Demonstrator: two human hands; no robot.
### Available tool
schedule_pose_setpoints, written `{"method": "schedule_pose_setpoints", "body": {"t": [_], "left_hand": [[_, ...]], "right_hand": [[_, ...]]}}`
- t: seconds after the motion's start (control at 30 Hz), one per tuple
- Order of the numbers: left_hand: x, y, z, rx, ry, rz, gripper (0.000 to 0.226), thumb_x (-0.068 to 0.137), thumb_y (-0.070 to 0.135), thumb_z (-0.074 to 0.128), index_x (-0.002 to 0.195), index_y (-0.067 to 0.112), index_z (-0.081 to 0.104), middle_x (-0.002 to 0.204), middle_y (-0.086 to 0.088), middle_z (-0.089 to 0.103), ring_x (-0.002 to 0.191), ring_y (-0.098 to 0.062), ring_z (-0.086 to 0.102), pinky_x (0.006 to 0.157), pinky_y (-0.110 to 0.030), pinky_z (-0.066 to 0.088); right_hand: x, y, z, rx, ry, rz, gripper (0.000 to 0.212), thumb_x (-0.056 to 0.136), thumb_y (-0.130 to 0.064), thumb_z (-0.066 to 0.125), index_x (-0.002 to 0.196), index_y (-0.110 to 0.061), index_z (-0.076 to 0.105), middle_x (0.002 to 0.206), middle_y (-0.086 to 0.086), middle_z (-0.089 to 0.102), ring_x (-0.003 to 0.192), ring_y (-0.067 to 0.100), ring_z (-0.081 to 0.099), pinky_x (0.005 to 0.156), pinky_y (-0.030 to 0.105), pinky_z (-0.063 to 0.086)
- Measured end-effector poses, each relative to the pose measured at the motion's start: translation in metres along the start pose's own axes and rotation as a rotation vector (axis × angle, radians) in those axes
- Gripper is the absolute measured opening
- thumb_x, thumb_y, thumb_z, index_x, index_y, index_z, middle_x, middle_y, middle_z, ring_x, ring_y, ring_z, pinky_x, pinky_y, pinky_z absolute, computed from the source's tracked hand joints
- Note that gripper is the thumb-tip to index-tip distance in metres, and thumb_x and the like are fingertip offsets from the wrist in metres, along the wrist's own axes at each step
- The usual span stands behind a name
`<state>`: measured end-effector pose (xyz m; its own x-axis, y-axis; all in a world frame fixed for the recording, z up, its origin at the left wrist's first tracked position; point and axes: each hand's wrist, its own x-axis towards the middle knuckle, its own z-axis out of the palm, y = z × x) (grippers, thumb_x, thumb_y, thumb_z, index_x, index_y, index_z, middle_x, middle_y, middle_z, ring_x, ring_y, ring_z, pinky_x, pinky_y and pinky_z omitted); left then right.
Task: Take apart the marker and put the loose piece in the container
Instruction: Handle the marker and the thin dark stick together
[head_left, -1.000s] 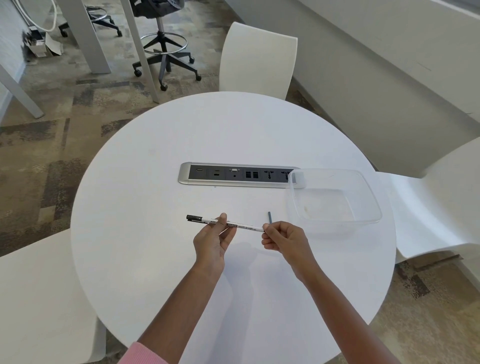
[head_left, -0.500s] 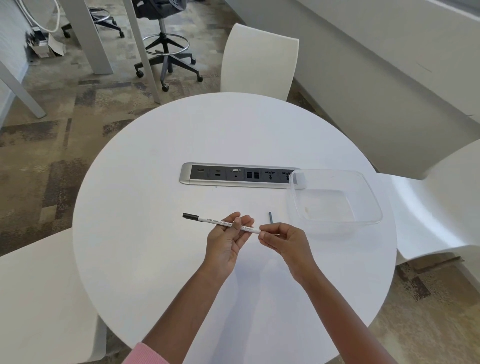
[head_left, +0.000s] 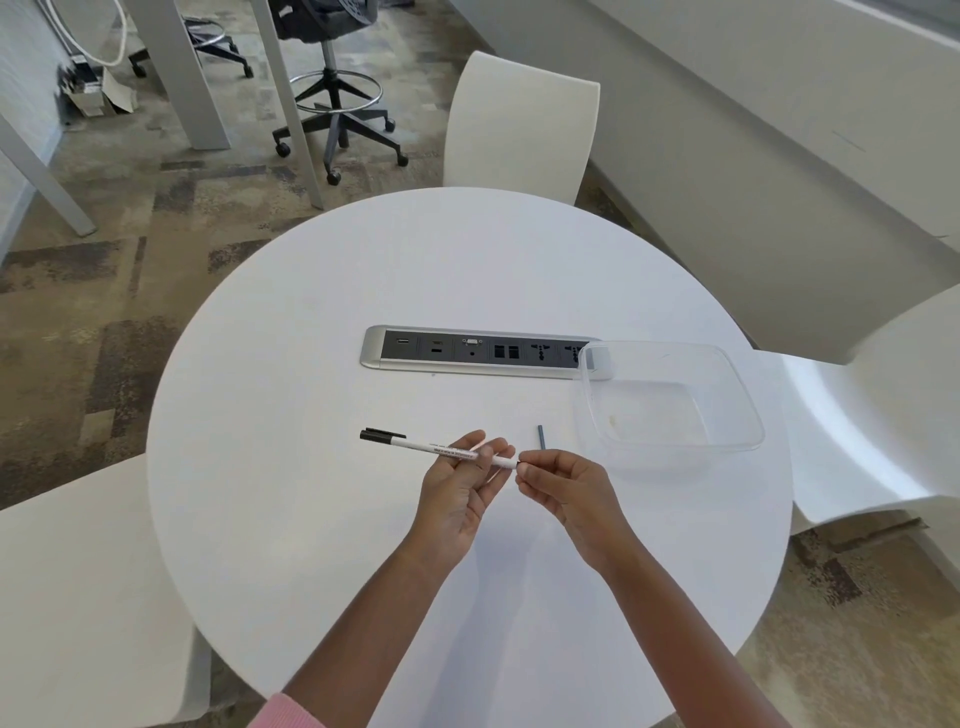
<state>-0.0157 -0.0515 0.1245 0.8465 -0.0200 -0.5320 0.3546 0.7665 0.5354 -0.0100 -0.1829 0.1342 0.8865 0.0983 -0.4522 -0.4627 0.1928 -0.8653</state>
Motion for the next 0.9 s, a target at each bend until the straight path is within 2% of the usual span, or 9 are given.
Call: {"method": "schedule_pose_setpoints", "body": {"t": [0.1,0.2,0.33,0.47,0.53,0.63,0.7,0.83,0.9], "left_hand": [[-0.0021,-0.0029,0.0015,0.034,-0.013,-0.015,0.014,0.091,-0.004,0.046,0.096,0.004,0.055,0.071,-0.005,0.074,0.070,-0.015,0.072,0.073,-0.022,0.057],[-0.0016,-0.0038,0.0012,0.050,-0.013,0.001,0.012,0.091,-0.004,0.047,0.094,0.004,0.057,0.071,-0.005,0.074,0.069,-0.014,0.072,0.073,-0.022,0.057],[0.0004,-0.0037,-0.0007,0.082,0.022,0.024,0.011,0.090,-0.003,0.050,0.090,0.003,0.059,0.071,-0.006,0.073,0.070,-0.015,0.071,0.072,-0.023,0.059],[0.0022,-0.0015,0.0009,0.081,0.031,0.022,0.009,0.089,-0.003,0.051,0.089,0.002,0.059,0.069,-0.006,0.073,0.065,-0.014,0.071,0.067,-0.022,0.059],[0.0023,-0.0005,0.0012,0.090,0.026,0.021,0.009,0.089,-0.002,0.052,0.089,0.002,0.059,0.068,-0.005,0.073,0.065,-0.014,0.071,0.067,-0.022,0.059],[0.0027,0.0002,0.0011,0.109,0.027,0.024,0.009,0.088,-0.002,0.052,0.090,0.002,0.060,0.069,-0.005,0.073,0.066,-0.014,0.071,0.066,-0.022,0.059],[0.0026,-0.0004,0.0010,0.126,0.038,0.033,0.009,0.088,-0.003,0.053,0.088,0.002,0.060,0.069,-0.006,0.072,0.065,-0.014,0.071,0.066,-0.021,0.059],[0.0019,0.0008,0.0024,0.134,0.079,0.056,0.007,0.087,-0.004,0.055,0.085,0.001,0.060,0.073,-0.011,0.069,0.063,-0.015,0.070,0.067,-0.023,0.059],[0.0025,0.0021,0.0035,0.131,0.093,0.053,0.007,0.087,-0.003,0.055,0.084,0.000,0.060,0.069,-0.009,0.070,0.062,-0.015,0.070,0.065,-0.023,0.059]], "right_hand": [[-0.0003,0.0003,-0.0001,0.022,-0.030,0.019,0.009,0.082,-0.001,0.060,0.090,-0.001,0.065,0.078,0.005,0.068,0.069,0.010,0.066,0.066,0.016,0.055],[-0.0005,0.0003,-0.0014,-0.009,-0.023,0.031,0.008,0.085,-0.006,0.059,0.085,-0.001,0.065,0.073,0.007,0.064,0.062,0.010,0.063,0.062,0.015,0.055],[-0.0012,0.0008,-0.0002,-0.081,-0.012,-0.027,0.006,0.081,0.001,0.061,0.082,0.000,0.067,0.069,0.008,0.065,0.061,0.012,0.062,0.061,0.014,0.054],[-0.0002,0.0002,0.0017,-0.167,0.024,-0.100,0.007,0.080,0.001,0.062,0.083,-0.003,0.066,0.072,0.007,0.067,0.061,0.007,0.064,0.064,0.015,0.055],[-0.0002,-0.0015,0.0018,-0.131,0.012,-0.058,0.004,0.082,-0.005,0.062,0.084,-0.003,0.065,0.072,0.008,0.065,0.062,0.010,0.063,0.063,0.016,0.055],[-0.0008,-0.0040,0.0031,-0.092,-0.013,0.039,0.014,0.085,-0.018,0.060,0.079,-0.005,0.064,0.065,0.005,0.064,0.057,0.011,0.062,0.057,0.016,0.054],[-0.0007,-0.0029,0.0044,-0.120,-0.017,0.048,0.017,0.086,-0.016,0.060,0.075,-0.004,0.064,0.063,0.006,0.063,0.053,0.008,0.061,0.054,0.015,0.053],[0.0006,-0.0028,0.0054,-0.179,-0.037,-0.043,0.013,0.084,-0.004,0.059,0.072,-0.006,0.064,0.065,0.009,0.061,0.049,0.003,0.059,0.055,0.014,0.053],[0.0015,-0.0017,0.0045,-0.342,-0.019,-0.162,0.015,0.083,-0.004,0.061,0.071,-0.012,0.064,0.064,0.004,0.062,0.051,0.002,0.059,0.057,0.014,0.052]]}}
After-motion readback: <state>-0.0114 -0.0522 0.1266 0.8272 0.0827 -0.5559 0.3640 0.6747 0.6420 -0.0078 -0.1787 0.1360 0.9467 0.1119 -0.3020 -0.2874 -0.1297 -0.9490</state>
